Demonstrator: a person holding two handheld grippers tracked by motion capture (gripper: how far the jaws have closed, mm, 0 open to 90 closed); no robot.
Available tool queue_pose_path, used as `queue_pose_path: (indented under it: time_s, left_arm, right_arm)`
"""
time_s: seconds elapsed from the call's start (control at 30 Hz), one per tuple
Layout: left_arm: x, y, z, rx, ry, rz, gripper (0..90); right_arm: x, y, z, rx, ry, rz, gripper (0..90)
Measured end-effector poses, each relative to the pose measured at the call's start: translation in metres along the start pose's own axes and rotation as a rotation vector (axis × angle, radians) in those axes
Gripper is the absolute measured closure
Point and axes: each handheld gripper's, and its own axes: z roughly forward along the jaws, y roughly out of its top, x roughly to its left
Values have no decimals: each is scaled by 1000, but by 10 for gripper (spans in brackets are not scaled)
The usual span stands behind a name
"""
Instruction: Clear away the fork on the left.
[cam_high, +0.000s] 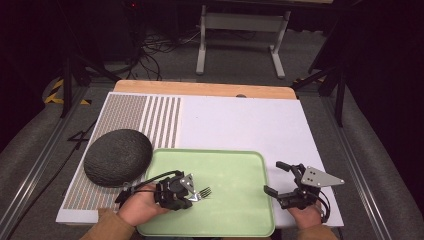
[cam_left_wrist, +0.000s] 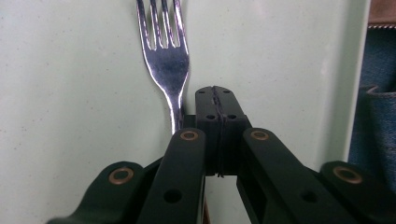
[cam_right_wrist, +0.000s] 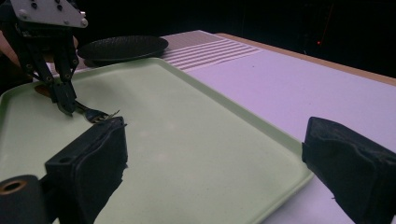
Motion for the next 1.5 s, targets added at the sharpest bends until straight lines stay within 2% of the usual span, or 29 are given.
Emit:
queue_pose_path:
  time_s: [0.1,0.33,0.53,0.77,0.97,1.5]
  left_arm:
    - [2,0,0,-6,-2,-4,900]
    - [7,-3,-3,-3,45,-18,900]
    - [21,-11,-9,-12,89,-69,900]
    - [34,-20,-14,-40,96,-119,900]
    - [38,-23,-16,-43,120,-131,900]
    - [52,-39,-26,-43,190,-208,900]
  right_arm:
    - [0,0,0,-1,-2,1,72]
    - [0,0,-1,0,-3,1,72]
    - [0,0,-1,0,-7,0,72]
    - [0,0,-1,2,-6,1,72]
    - [-1,0,-1,2,-10,1,72]
    - [-1,0,-1,4,-8,1,73]
